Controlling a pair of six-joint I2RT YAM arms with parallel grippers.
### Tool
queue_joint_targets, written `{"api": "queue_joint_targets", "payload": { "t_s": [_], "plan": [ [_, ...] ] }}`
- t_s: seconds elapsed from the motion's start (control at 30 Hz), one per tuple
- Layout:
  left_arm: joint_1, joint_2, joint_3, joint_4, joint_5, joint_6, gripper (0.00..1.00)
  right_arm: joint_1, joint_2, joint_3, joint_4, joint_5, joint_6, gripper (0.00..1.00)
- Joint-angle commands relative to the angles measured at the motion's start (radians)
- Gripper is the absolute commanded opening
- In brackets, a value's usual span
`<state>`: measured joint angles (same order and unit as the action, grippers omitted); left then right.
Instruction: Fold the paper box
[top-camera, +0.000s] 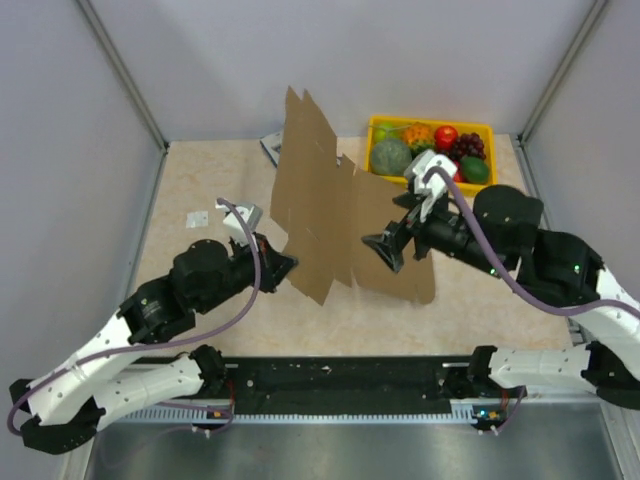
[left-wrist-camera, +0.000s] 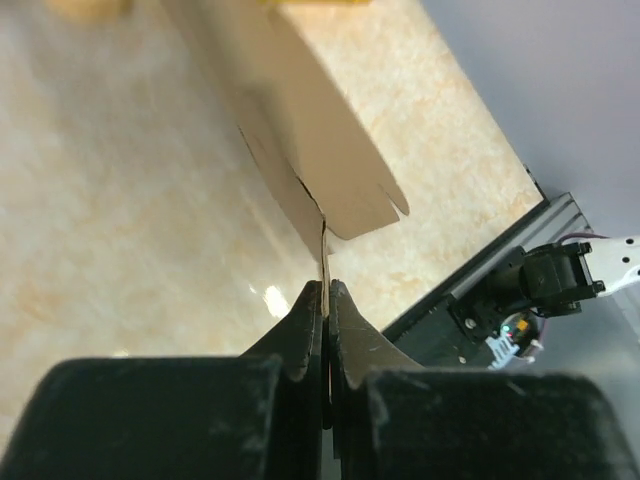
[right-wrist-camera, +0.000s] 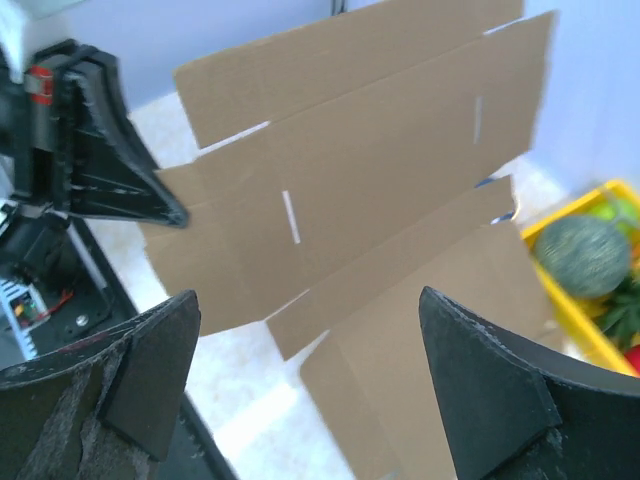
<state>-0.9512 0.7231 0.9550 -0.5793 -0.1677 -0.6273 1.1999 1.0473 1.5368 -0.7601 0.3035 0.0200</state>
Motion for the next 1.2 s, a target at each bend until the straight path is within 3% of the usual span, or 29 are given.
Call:
{"api": "queue_joint_targets", "payload": {
  "t_s": [0.0,0.1,0.3,0.4,0.5,0.6,0.8,1.07,1.17],
  "plan": [
    [0.008,0.022,0.18,-0.089,0.042,0.371,0.0,-0.201,0.094,0.123,-0.045,-0.36,-0.225,0.89],
    [0.008,0.048,0.253,-0.148,0.066,0.457,0.0,-0.302,0.199,0.218,-0.053,-0.394,-0.374,0.89],
    [0.006,0.056,0.356,-0.215,0.157,0.589,0.0,-0.312,0.362,0.477,-0.14,-0.42,-0.56,0.84],
    [0.008,0.065,0.419,-0.257,0.244,0.618,0.0,-0.31,0.356,0.532,-0.174,-0.503,-0.659,0.86],
    [0.006,0.087,0.476,-0.304,0.287,0.672,0.0,-0.269,0.342,0.597,-0.235,-0.465,-0.735,0.84],
    [0.006,0.107,0.516,-0.336,0.301,0.712,0.0,-0.238,0.301,0.565,-0.239,-0.552,-0.926,0.81],
    [0.008,0.163,0.571,-0.396,0.297,0.755,0.0,-0.227,0.355,0.615,-0.2,-0.537,-1.198,0.79],
    [0.008,0.193,0.666,-0.477,0.304,0.802,0.0,-0.211,0.456,0.782,-0.208,-0.592,-1.227,0.78],
    [0.008,0.216,0.702,-0.51,0.313,0.816,0.0,-0.2,0.494,0.838,-0.238,-0.601,-1.223,0.6]
  ]
}}
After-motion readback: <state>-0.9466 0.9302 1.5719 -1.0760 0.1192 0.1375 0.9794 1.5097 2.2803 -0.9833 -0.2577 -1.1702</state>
